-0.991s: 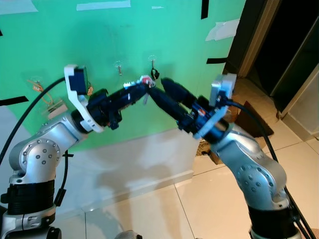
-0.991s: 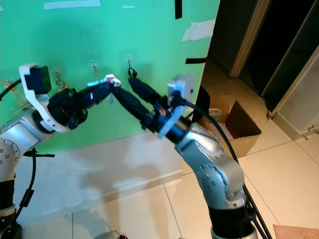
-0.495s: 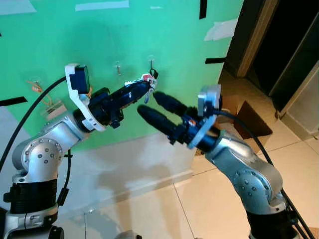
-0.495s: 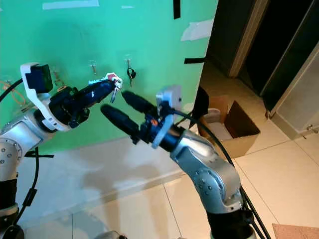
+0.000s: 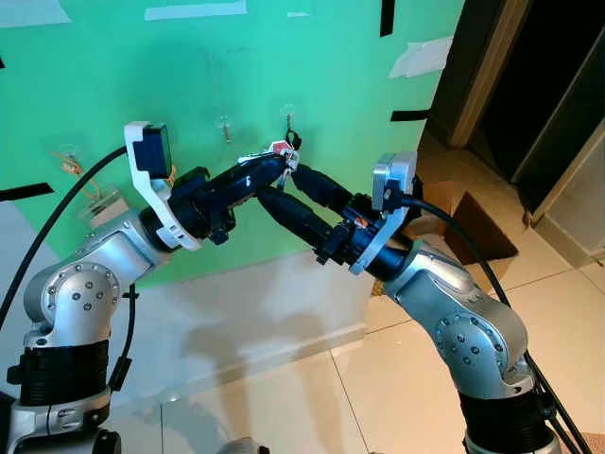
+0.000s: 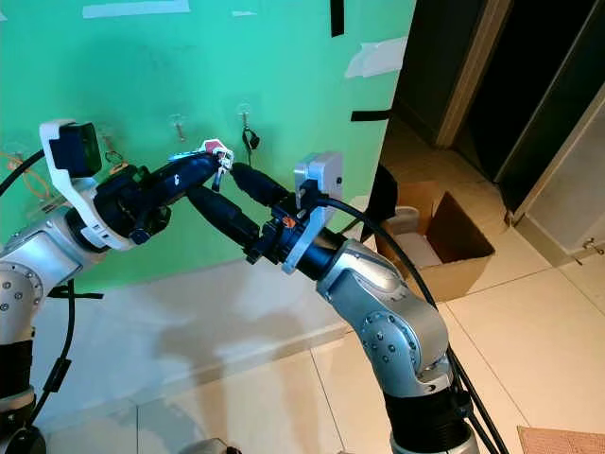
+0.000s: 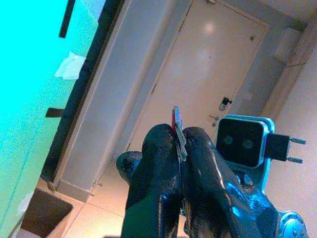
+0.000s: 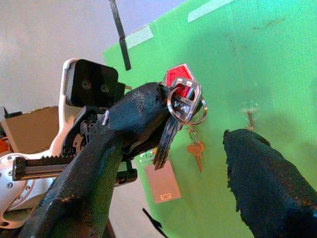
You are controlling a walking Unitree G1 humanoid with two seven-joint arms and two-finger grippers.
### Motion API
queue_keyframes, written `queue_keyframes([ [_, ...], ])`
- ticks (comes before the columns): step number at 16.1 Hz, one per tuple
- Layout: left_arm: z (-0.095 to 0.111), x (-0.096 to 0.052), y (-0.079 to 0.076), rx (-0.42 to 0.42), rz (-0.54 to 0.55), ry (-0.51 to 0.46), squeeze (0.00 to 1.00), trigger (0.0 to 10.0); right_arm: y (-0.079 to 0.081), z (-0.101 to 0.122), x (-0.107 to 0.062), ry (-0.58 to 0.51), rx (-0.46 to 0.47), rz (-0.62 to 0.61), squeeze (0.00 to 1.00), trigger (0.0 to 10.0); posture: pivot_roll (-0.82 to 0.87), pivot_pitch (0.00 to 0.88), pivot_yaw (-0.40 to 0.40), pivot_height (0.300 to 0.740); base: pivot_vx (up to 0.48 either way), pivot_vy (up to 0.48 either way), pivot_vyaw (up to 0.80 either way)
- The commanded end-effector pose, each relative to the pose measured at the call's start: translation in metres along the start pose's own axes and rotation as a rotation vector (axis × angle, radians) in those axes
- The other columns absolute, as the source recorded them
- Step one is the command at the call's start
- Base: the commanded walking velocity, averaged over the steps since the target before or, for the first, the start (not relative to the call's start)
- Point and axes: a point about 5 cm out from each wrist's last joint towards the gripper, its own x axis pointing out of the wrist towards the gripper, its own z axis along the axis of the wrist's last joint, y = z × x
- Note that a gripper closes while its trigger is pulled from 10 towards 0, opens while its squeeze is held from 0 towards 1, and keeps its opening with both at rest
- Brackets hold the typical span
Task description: Hang keys on a hook
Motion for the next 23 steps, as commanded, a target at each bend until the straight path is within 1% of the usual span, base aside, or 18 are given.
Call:
queue_keyframes([
  [1,0.002,0.004,-0.003,0.005,-0.026,0.012,0.0,10.0,-0.001,0.002,0.001,-0.013,0.015,0.001,0.0,7.9,-0.05,0.0,0.017,0.74,0.0,0.0,0.0],
  [2,0.002,0.004,-0.003,0.005,-0.027,0.013,0.0,10.0,-0.002,0.002,0.001,-0.015,0.02,0.003,0.0,2.4,-0.05,0.0,0.017,0.74,0.0,0.0,0.0],
  [3,0.002,0.004,-0.003,0.005,-0.027,0.013,0.0,10.0,-0.002,0.002,0.001,-0.016,0.023,0.005,0.0,0.1,-0.05,0.0,0.017,0.74,0.0,0.0,0.0],
  [8,0.003,0.006,-0.004,0.007,-0.038,0.005,0.0,10.0,-0.002,0.001,0.001,-0.005,0.035,0.012,0.0,0.0,-0.05,0.0,0.017,0.74,0.0,0.0,0.0],
  [13,0.004,0.007,-0.004,0.008,-0.042,-0.001,0.0,10.0,-0.007,-0.003,0.001,0.021,0.039,-0.021,0.0,0.0,-0.05,0.0,0.017,0.74,0.0,0.0,0.0],
  [18,0.005,0.007,-0.003,0.013,-0.041,-0.006,0.0,10.0,-0.012,-0.002,0.001,0.014,0.044,-0.053,0.0,0.0,-0.05,0.0,0.016,0.74,0.0,0.0,0.0],
  [23,0.008,0.005,0.0,0.032,-0.014,-0.017,0.0,10.0,-0.016,0.004,-0.003,-0.023,0.049,-0.061,0.0,0.0,-0.05,0.0,0.015,0.74,0.0,0.0,0.0],
])
